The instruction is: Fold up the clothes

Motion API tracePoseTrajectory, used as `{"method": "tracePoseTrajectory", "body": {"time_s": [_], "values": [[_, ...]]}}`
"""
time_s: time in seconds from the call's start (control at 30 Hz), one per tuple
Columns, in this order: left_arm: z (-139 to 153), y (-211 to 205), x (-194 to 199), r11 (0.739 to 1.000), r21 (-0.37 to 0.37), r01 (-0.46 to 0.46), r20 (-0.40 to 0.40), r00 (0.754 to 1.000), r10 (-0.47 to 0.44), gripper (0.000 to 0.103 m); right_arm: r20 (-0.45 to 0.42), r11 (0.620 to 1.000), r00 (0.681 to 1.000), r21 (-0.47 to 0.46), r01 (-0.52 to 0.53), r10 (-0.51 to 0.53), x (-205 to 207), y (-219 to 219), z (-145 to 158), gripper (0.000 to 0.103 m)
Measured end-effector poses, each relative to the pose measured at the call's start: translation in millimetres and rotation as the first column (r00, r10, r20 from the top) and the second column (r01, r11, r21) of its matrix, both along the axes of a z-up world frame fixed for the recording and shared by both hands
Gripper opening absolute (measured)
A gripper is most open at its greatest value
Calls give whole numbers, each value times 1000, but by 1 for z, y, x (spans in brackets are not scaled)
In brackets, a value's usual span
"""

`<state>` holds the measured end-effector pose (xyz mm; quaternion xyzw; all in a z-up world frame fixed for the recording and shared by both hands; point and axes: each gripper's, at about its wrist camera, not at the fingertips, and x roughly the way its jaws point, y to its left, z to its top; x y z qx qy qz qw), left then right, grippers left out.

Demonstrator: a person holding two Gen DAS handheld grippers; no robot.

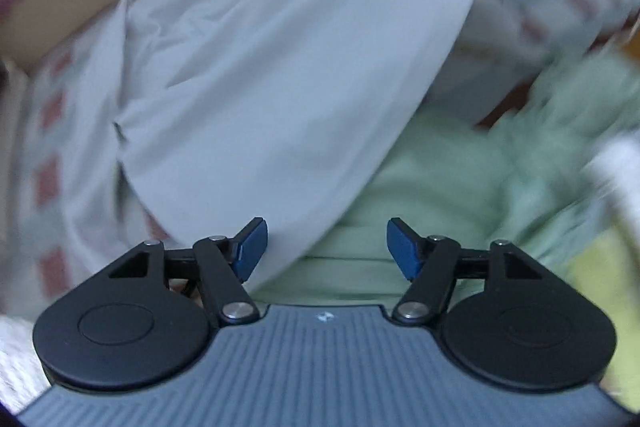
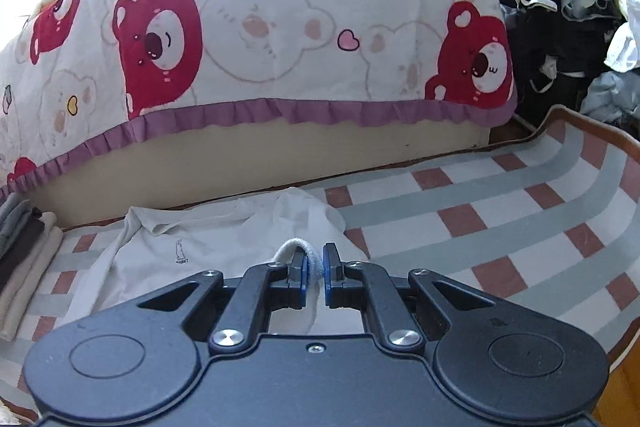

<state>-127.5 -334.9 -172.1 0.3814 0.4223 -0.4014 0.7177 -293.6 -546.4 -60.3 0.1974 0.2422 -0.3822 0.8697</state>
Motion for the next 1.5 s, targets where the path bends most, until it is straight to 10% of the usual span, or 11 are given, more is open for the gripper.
{"method": "tracePoseTrajectory", "body": {"time_s": [0.23, 0.3, 0.33, 0.67, 1.1, 1.5], "values": [[-6, -2, 18, 996, 44, -80, 36, 996, 78, 60, -21, 1000, 1000, -4, -21, 21, -2, 6, 1, 8], [-10, -7, 26, 993, 62, -104, 72, 992, 99, 8, -15, 1000, 1000, 3, -25, 25, -3, 5, 2, 8], [-10, -9, 32, 993, 64, -101, 87, 992, 96, 4, -12, 1000, 1000, 6, -28, 28, -3, 5, 2, 8], [44, -5, 85, 967, -114, -226, 331, 910, 251, 4, 25, 995, 1000, 105, -4, 1, -20, -10, -3, 8], [8, -2, 93, 963, -153, -223, 81, 968, 237, 5, -4, 979, 1000, 202, 29, -29, -19, -32, -25, 8], [6, 12, 96, 962, -199, -189, 35, 979, 199, 10, -131, 965, 988, 260, -40, 76, 7, -97, -51, 8]]}}
